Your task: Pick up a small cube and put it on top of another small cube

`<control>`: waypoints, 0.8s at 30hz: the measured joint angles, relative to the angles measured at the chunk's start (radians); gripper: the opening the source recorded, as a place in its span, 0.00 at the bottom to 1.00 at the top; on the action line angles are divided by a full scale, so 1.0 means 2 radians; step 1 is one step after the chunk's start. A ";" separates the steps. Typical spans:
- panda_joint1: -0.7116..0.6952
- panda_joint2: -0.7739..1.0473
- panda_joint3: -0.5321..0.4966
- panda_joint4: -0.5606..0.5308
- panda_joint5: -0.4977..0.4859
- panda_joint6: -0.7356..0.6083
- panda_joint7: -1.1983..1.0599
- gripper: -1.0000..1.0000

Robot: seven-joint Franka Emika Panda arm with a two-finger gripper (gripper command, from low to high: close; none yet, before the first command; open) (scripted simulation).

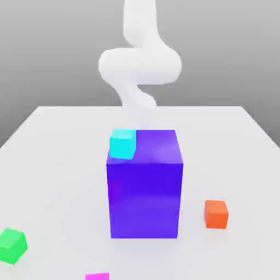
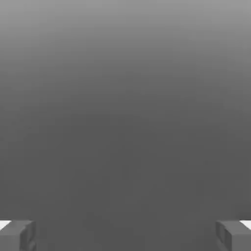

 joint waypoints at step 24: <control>0.009 0.437 -0.060 0.020 0.065 0.119 -0.147 0.50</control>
